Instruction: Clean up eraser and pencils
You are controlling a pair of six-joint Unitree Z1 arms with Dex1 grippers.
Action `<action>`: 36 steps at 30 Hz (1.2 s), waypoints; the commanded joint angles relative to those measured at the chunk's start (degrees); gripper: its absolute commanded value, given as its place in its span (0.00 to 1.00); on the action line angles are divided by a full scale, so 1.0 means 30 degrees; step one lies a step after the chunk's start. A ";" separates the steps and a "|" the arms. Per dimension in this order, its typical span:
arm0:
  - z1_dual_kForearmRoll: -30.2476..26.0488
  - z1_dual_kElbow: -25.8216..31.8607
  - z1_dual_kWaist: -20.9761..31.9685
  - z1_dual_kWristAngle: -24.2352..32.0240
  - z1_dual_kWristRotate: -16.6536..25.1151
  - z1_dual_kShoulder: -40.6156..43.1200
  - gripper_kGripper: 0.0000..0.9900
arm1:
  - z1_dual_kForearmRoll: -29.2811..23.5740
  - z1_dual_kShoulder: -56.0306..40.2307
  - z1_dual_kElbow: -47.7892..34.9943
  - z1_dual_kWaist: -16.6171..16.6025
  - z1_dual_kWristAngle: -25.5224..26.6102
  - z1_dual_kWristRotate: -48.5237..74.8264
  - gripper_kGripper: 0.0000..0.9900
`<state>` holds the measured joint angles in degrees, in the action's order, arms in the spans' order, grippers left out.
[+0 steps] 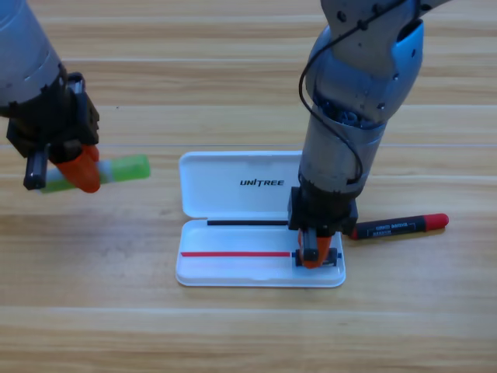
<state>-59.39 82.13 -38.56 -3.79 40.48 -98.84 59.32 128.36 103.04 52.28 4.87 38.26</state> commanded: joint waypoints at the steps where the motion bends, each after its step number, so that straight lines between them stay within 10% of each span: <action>1: -0.0066 0.0163 -0.0389 -0.0174 -0.0250 -0.1125 0.00 | 0.0354 0.1042 -0.0070 0.0386 -0.0305 0.0167 0.00; 3: -0.0066 0.0193 -0.0477 -0.0174 -0.0250 -0.1272 0.00 | 0.0354 0.1013 -0.0128 0.0327 -0.0305 0.0137 0.01; 9: -0.0037 0.0193 -0.0535 -0.0115 -0.0338 -0.1535 0.00 | 0.0354 0.0398 -0.0275 0.0210 -0.0334 0.0167 0.81; 24: -0.0095 0.1364 -0.2088 0.0119 -0.0543 -0.1887 0.00 | 0.0940 -0.5843 -0.5050 -0.1460 -0.0569 0.1807 0.84; 36: 0.0256 0.2917 -0.4315 0.1262 -0.0748 -0.5432 0.00 | -0.1199 -0.2561 -0.5050 -0.4770 -0.2268 0.5469 0.84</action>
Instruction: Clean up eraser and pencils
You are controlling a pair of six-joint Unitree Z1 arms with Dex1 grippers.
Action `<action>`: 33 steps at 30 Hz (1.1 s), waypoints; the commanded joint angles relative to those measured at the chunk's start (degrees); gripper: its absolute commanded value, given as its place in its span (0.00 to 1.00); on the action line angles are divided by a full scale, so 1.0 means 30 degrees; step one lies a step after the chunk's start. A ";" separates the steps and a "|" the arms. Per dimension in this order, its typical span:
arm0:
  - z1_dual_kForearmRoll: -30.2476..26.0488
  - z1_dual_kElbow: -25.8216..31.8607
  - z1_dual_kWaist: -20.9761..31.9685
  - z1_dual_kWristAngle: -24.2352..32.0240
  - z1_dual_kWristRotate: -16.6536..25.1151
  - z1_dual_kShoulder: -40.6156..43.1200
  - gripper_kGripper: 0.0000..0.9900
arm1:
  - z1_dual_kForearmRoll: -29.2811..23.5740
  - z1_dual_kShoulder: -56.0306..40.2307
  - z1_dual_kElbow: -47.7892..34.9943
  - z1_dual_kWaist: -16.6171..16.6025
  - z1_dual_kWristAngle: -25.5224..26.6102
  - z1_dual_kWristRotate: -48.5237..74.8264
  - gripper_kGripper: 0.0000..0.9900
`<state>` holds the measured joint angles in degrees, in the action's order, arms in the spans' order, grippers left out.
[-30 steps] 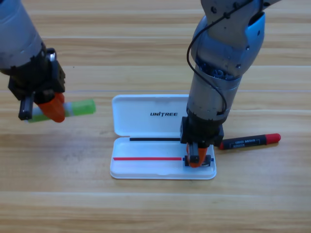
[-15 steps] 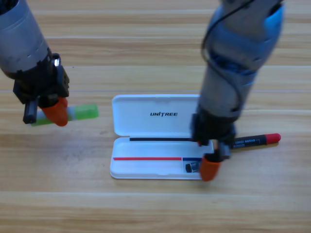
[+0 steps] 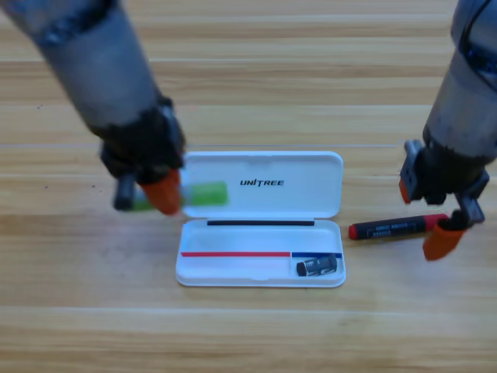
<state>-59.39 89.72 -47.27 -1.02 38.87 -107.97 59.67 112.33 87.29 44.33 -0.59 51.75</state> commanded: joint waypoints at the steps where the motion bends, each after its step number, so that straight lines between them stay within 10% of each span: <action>1: 0.0345 0.0444 -0.1528 0.0368 -0.0214 -0.2682 0.00 | -0.1346 0.3104 0.0435 -0.2238 -0.0418 0.1121 0.84; 26: 0.0872 0.2173 -0.2026 0.0398 -0.0654 -0.5964 0.00 | -0.1874 0.7030 0.2779 -0.2649 -0.0066 0.2615 0.81; 33: 0.1136 0.2085 -0.2026 0.0280 -0.0595 -0.6227 0.00 | -0.1874 0.7352 0.2837 -0.2736 0.0139 0.3083 0.22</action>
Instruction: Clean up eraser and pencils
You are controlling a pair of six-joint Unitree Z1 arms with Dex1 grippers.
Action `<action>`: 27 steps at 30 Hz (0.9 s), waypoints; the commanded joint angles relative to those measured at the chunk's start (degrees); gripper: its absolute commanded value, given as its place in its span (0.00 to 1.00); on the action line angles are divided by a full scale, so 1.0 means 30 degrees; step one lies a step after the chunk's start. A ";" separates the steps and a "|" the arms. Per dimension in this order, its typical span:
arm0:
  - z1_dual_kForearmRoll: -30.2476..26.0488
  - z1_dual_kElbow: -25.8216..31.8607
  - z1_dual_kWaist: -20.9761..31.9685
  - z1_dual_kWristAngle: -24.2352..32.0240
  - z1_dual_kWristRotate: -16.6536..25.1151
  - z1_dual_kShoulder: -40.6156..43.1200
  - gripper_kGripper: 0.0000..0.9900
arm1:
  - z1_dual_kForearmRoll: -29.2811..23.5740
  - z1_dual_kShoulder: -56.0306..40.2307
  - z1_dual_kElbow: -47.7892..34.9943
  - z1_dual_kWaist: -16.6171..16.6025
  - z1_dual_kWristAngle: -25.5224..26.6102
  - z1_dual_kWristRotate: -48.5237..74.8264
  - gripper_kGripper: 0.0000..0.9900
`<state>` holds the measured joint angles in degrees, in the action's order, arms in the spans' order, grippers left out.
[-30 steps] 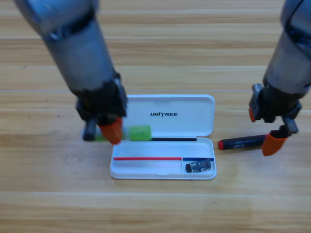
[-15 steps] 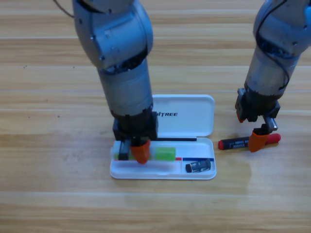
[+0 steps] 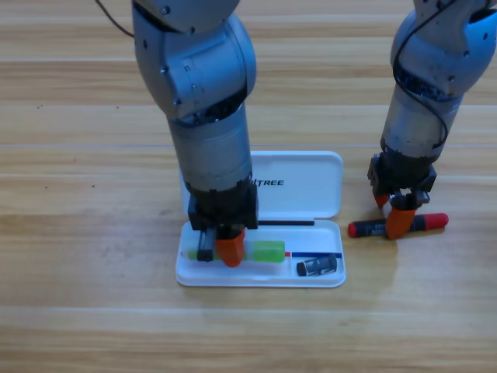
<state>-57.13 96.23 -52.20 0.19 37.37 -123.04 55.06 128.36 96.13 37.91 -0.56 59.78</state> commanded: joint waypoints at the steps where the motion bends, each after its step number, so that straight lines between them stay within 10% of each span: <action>1: 0.0440 -0.0113 -0.0354 -0.0151 -0.0094 -0.1234 0.00 | -0.0335 0.2068 -0.0110 -0.0595 0.0097 0.0523 0.12; 3: 0.0528 -0.0260 -0.0354 -0.0181 -0.0006 -0.1292 0.00 | -0.0306 0.2127 -0.0110 -0.0624 0.0039 0.0640 0.00; 27: 0.0909 -0.0816 -0.0119 -0.0503 -0.0153 -0.1380 0.00 | -0.0101 0.0486 -0.0491 -0.0654 -0.0137 0.0171 0.00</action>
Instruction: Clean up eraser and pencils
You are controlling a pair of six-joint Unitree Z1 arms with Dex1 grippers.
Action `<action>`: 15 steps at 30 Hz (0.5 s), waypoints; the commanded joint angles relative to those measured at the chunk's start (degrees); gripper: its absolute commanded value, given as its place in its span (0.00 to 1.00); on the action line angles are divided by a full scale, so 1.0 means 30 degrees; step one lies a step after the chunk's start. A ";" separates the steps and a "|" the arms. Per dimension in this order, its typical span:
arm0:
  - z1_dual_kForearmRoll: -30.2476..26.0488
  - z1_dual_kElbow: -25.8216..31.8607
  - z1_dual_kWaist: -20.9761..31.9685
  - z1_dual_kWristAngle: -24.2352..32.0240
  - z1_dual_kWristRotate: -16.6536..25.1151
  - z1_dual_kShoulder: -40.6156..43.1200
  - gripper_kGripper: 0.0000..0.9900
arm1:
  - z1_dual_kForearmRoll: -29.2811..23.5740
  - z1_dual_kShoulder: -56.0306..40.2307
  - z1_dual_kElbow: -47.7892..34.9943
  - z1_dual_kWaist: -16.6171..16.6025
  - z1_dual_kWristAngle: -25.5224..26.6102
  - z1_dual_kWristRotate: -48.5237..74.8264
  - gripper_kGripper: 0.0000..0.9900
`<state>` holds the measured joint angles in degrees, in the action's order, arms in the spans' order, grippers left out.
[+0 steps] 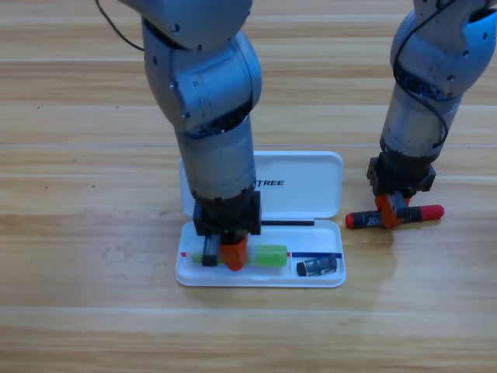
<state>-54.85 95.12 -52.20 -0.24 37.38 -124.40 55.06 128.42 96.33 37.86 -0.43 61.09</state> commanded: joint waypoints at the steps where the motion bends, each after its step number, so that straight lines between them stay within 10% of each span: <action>1: 0.0147 -0.0447 -0.0119 -0.0476 -0.0332 -0.0897 0.00 | -0.0072 0.0318 -0.0647 -0.0637 -0.0208 -0.0352 0.00; 2: 0.0147 -0.0476 -0.0119 -0.0535 -0.0420 -0.0867 0.13 | -0.0042 0.0142 -0.0705 -0.0637 -0.0208 -0.0440 0.00; 4: 0.0147 -0.0564 -0.0119 -0.0623 -0.0596 -0.0779 0.85 | 0.0163 -0.0385 -0.0823 -0.0608 -0.0237 -0.0528 0.00; 5: 0.0118 -0.0564 -0.0119 -0.0652 -0.0625 -0.0750 0.98 | 0.0339 -0.0678 -0.0823 -0.0579 -0.0237 -0.0586 0.00; 15: 0.0118 -0.0799 -0.0119 -0.0769 -0.0713 -0.0574 1.00 | 0.2360 -0.4428 -0.1555 0.0300 -0.0384 -0.1407 0.00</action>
<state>-54.84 94.34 -52.20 -1.97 35.91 -124.40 59.01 122.00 94.49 37.82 -0.62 58.17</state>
